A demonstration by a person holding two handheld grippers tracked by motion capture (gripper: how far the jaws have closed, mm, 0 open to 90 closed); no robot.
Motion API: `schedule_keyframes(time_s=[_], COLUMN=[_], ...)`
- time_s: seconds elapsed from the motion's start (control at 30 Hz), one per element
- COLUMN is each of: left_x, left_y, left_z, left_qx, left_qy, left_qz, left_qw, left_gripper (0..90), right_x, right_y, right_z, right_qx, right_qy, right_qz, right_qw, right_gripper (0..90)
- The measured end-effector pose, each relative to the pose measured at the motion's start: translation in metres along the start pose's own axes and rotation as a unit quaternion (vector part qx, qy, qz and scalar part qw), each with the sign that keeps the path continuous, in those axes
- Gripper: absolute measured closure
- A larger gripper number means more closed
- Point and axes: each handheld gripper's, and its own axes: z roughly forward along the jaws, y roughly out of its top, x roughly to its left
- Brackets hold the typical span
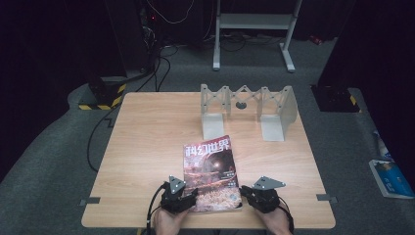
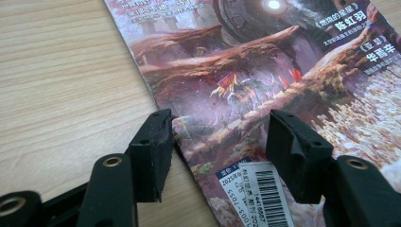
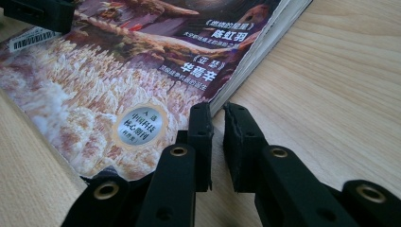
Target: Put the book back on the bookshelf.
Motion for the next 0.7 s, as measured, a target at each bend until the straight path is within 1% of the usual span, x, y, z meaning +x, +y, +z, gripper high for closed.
schedule_keyframes(time_s=[0.2, 0.23, 0.4, 0.63, 0.7], left_x=[-0.004, -0.005, -0.007, -0.013, -0.014], left_y=[0.003, 0.004, 0.007, 0.012, 0.013], left_z=[0.004, 0.005, 0.007, 0.014, 0.015], left_qx=[0.001, 0.002, 0.006, 0.007, 0.008], left_qy=[-0.006, -0.007, -0.013, -0.022, -0.023], left_qz=[0.005, 0.008, 0.011, 0.02, 0.02], left_qw=[1.0, 0.9999, 0.9998, 0.9995, 0.9995], left_gripper=[41.9, 41.9, 41.8, 41.8, 41.8], right_x=[-0.005, -0.007, -0.009, -0.017, -0.018], right_y=[-0.001, -0.001, -0.002, -0.004, -0.004], right_z=[-0.002, -0.003, -0.004, -0.007, -0.008], right_qx=[-0.001, -0.001, -0.001, -0.002, -0.004], right_qy=[-0.008, -0.01, -0.014, -0.027, -0.028], right_qz=[0.005, 0.01, 0.011, 0.025, 0.026], right_qw=[1.0, 0.9999, 0.9998, 0.9993, 0.9992], right_gripper=[80.8, 80.7, 80.7, 80.8, 80.7])
